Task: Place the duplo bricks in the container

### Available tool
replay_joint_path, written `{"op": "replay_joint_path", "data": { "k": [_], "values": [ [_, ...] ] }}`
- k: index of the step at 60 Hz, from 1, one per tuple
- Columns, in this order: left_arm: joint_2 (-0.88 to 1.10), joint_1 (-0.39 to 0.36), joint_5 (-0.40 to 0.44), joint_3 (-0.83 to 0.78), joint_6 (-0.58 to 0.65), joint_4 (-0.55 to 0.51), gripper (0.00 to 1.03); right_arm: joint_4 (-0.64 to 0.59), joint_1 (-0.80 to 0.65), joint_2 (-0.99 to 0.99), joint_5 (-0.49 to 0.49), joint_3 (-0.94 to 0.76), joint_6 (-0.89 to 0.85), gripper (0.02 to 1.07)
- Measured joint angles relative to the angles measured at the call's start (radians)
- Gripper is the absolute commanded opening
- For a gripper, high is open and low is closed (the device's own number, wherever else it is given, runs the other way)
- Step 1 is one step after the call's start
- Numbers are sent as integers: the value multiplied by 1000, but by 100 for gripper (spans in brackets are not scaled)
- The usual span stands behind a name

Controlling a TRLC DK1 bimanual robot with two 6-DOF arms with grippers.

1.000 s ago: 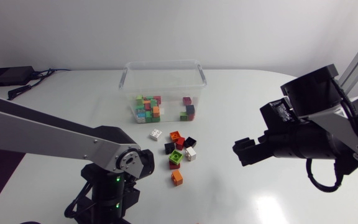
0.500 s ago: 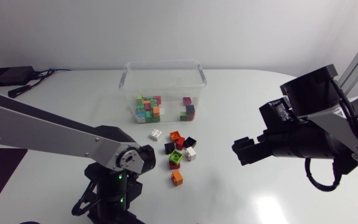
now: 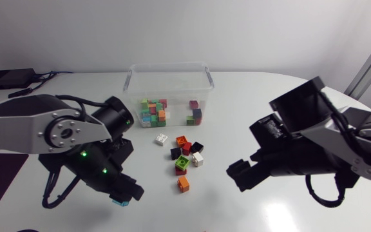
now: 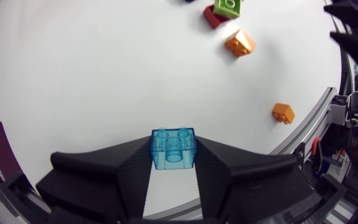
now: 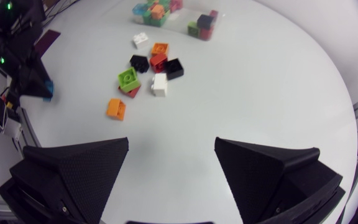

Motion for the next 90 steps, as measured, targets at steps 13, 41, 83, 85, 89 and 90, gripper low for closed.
{"op": "replay_joint_path", "data": {
  "k": [13,41,83,85,89,90],
  "values": [
    [-125,71,-1,5,1,87,18,-87,110,138,-94,42,8,102],
    [-271,163,-28,35,26,326,18,-161,312,398,-153,146,65,95],
    [-175,257,-33,115,34,655,18,-137,409,560,-155,143,91,43],
    [-167,257,-33,117,34,670,18,-137,409,560,-155,140,91,41],
    [-145,257,-33,131,34,694,18,-137,409,560,-152,132,90,39],
    [-139,257,-34,135,34,700,18,-137,409,559,-150,130,90,39]
  ]
}}
